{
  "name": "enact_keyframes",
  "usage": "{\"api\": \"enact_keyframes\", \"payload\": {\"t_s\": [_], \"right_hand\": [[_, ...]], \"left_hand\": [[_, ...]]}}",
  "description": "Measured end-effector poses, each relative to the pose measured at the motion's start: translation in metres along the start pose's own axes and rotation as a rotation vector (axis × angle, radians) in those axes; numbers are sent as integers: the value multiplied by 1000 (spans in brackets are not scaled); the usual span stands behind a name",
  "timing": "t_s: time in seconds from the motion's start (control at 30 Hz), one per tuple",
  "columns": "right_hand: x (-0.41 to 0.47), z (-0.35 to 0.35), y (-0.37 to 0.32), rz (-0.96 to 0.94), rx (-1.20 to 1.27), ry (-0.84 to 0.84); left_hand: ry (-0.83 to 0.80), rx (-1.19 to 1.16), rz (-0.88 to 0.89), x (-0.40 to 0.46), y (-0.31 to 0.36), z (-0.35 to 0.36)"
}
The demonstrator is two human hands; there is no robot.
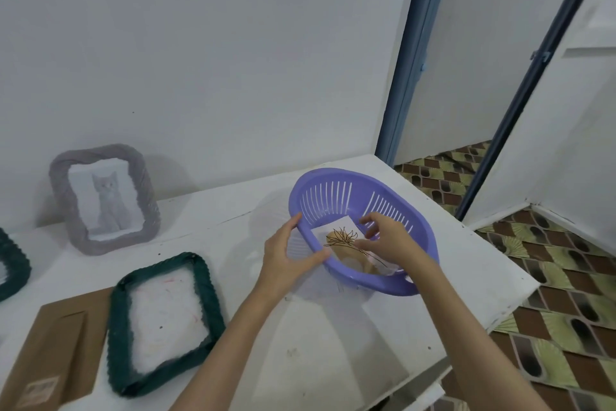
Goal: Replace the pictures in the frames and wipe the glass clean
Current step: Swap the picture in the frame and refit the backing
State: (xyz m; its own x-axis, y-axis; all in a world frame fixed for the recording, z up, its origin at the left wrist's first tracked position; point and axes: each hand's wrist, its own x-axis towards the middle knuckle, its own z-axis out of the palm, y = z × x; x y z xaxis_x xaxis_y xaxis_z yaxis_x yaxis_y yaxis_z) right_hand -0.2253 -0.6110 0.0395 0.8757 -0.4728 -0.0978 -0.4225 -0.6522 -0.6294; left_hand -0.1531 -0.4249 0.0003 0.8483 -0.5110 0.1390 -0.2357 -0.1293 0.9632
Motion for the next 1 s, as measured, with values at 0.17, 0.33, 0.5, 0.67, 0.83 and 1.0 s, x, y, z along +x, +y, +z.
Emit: {"api": "enact_keyframes", "payload": {"t_s": [0.17, 0.33, 0.5, 0.67, 0.83, 1.0], "right_hand": [[16, -3, 16, 86, -258, -157], [19, -2, 19, 104, -308, -151], [20, -4, 19, 132, -224, -69], [21, -11, 17, 84, -254, 25], [16, -6, 10, 37, -299, 207], [1, -6, -7, 17, -318, 369]], "left_hand": [[11, -8, 31, -2, -4, 0], [28, -16, 49, -4, -5, 2], [6, -22, 26, -2, -4, 3], [-7, -67, -28, -1, -1, 0], [-41, -66, -44, 0, 4, 0], [-12, 85, -20, -2, 15, -2]]}}
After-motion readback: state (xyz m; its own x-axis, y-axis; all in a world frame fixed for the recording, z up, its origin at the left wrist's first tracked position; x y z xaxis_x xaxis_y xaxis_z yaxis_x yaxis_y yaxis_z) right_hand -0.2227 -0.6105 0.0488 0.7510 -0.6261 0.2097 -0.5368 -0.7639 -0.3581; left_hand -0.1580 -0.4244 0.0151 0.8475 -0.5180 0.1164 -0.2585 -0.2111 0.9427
